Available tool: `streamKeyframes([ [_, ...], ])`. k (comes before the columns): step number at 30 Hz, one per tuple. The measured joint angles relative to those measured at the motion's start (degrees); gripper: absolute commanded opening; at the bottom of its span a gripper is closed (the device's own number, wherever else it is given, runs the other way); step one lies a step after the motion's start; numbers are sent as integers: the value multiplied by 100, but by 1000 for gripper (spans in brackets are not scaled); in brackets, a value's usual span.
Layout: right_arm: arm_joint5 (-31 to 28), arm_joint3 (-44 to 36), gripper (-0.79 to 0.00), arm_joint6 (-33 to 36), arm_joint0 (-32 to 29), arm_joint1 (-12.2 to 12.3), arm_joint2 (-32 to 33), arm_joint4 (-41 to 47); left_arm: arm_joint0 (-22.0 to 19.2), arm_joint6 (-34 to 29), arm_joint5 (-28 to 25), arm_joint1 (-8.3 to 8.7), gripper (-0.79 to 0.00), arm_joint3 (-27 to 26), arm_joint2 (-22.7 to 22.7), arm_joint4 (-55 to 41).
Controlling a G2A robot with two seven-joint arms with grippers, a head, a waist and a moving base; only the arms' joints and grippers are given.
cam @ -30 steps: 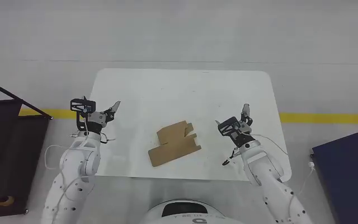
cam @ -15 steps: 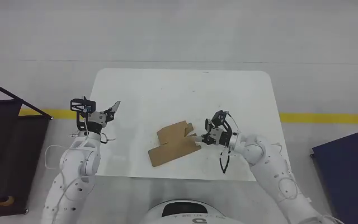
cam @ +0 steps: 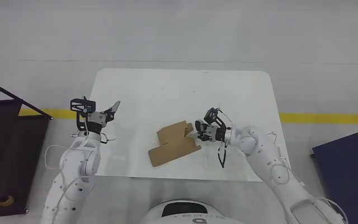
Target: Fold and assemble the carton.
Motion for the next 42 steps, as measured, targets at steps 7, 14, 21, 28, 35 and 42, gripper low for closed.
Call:
streamKeyframes([
  [7,-457,486,-219,192,233,-8,-145,201,0,0,0,0,0,0,0,0],
  [14,-801,917,-228,496,477,-74,-454,563,0,0,0,0,0,0,0,0],
  [21,-802,1070,-409,581,649,-125,-745,822,0,0,0,0,0,0,0,0],
  [28,-790,1204,-462,569,792,-158,-931,828,0,0,0,0,0,0,0,0],
  [35,-787,1398,-517,569,895,-209,-1081,925,0,0,0,0,0,0,0,0],
  [42,-802,1563,-785,765,959,-255,-1267,1406,0,0,0,0,0,0,0,0],
])
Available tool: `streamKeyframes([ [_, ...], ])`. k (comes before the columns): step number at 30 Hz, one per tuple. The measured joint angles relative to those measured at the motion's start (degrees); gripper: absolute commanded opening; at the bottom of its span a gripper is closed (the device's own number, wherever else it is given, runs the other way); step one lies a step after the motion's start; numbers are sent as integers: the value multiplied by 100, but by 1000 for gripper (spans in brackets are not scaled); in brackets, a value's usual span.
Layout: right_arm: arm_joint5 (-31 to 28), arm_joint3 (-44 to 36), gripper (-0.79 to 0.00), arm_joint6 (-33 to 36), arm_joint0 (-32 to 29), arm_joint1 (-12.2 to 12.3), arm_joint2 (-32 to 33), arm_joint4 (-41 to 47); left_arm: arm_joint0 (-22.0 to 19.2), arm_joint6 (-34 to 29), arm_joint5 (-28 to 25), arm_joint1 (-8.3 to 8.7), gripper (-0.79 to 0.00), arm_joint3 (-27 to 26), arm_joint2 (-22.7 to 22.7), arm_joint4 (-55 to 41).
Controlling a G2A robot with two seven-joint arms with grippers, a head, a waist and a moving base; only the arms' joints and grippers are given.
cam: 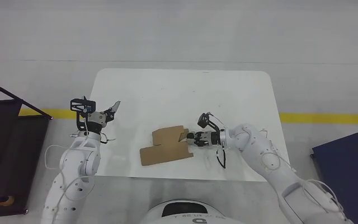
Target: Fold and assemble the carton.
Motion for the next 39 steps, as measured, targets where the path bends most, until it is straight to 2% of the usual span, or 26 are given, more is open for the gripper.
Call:
streamKeyframes([
  [5,0,70,-785,180,41,-12,-116,502,0,0,0,0,0,0,0,0],
  [11,1,-38,-785,420,-2,41,-162,1632,0,0,0,0,0,0,0,0],
  [15,1,-144,-785,609,-29,141,-41,2449,0,0,0,0,0,0,0,0],
  [18,1,-393,-785,590,-114,256,162,2732,0,0,0,0,0,0,0,0],
  [23,1,-1087,-785,369,-424,527,726,2637,0,0,0,0,0,0,0,0],
  [28,0,-2114,-785,-237,-1108,854,1661,2120,0,0,0,0,0,0,0,0],
  [39,1,-2166,-785,-274,-1154,871,1740,2093,0,0,0,0,0,0,0,0],
])
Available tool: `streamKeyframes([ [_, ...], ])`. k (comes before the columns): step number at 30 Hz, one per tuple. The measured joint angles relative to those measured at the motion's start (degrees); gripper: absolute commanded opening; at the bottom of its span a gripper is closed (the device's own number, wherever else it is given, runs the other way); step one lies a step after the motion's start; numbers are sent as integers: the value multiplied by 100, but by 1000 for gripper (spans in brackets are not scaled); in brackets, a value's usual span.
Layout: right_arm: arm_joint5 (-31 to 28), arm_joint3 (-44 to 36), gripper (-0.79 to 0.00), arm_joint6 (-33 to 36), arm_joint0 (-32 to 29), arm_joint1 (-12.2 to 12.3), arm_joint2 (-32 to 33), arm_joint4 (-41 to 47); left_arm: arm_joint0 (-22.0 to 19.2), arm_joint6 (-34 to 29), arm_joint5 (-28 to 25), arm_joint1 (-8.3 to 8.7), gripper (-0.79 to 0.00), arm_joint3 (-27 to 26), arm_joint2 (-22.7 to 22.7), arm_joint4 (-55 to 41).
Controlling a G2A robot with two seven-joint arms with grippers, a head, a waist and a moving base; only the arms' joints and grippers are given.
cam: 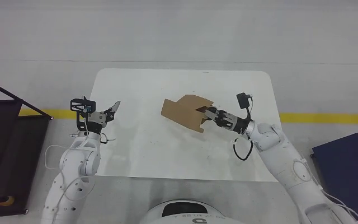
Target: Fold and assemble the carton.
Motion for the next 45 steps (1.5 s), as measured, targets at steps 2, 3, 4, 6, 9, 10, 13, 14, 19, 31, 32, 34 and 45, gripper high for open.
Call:
streamKeyframes([
  [2,66,-75,-785,-41,-24,2,15,-72,1,19,7,0,0,-14,3,39],
  [3,114,-209,-785,-110,-86,6,38,-174,25,58,-6,2,0,-49,32,169],
  [4,96,-315,-785,-176,-150,13,72,-227,61,91,-39,3,0,-78,71,297],
  [6,10,-516,-785,-317,-300,38,170,-290,164,170,-186,6,0,-99,201,564],
  [9,-4,-723,-785,-399,-461,71,257,-253,292,278,-737,32,0,-48,461,1071],
  [10,-2,-765,-785,-410,-495,81,279,-224,339,344,-920,41,0,-48,552,1234],
  [13,0,-901,-785,-409,-586,111,316,-80,498,591,-1287,52,0,-87,774,1562],
  [14,0,-936,-785,-397,-608,121,322,-21,538,642,-1318,49,0,-103,821,1546],
  [19,0,-1014,-785,-469,-663,157,404,188,708,734,-1581,33,0,-313,984,1157],
  [31,0,-1086,-785,-783,-687,158,395,295,538,742,-1121,-118,0,-668,1423,-515],
  [32,0,-1072,-785,-808,-678,157,393,325,474,622,-1181,-134,0,-641,1474,-830],
  [34,0,-1043,-785,-844,-661,158,399,384,289,255,-1159,-150,0,-572,1502,-1322],
  [45,0,-1006,-785,-532,-704,206,390,491,83,-270,-565,-146,0,-492,1487,-607],
])
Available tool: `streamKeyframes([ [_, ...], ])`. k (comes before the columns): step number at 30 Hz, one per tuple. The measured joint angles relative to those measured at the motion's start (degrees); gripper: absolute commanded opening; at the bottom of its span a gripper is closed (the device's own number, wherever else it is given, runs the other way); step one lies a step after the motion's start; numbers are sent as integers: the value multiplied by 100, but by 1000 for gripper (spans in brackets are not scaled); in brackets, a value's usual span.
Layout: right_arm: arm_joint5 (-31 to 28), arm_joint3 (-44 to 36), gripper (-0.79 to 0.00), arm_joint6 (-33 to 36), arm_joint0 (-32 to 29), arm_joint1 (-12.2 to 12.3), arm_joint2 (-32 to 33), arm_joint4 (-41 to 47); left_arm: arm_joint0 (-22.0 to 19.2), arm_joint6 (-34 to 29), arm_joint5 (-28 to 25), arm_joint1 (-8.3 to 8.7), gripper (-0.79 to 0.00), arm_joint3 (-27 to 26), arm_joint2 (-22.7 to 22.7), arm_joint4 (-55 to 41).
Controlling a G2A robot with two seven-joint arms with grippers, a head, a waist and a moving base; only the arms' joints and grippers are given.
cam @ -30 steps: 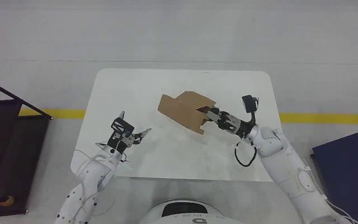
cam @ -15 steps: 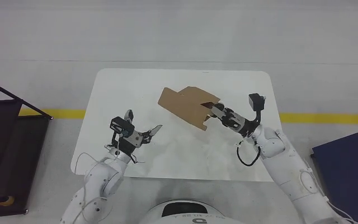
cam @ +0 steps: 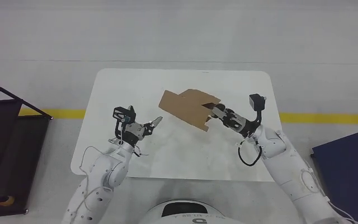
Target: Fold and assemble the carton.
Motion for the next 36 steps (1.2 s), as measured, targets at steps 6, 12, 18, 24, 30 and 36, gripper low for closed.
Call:
streamKeyframes([
  [6,92,-33,-785,-56,-7,-7,6,-25,-76,-683,-315,-60,0,201,-216,-1305],
  [12,29,-26,-785,-545,1,-65,43,-190,-333,-2796,-393,-77,0,873,-824,-6207],
  [18,48,14,-785,-1132,42,-176,-58,-566,-574,-3850,-602,-54,0,1299,-868,-8629],
  [24,172,71,-785,-1546,119,-307,-313,-1033,-828,-4175,-698,-83,0,1248,-566,-9117],
  [30,142,85,-785,-1675,154,-387,-491,-1288,-1241,-4510,-227,-93,0,1366,-291,-9410],
  [36,57,66,-785,-1704,124,-410,-495,-1353,-1511,-4250,-63,-113,0,1421,-18,-9114],
])
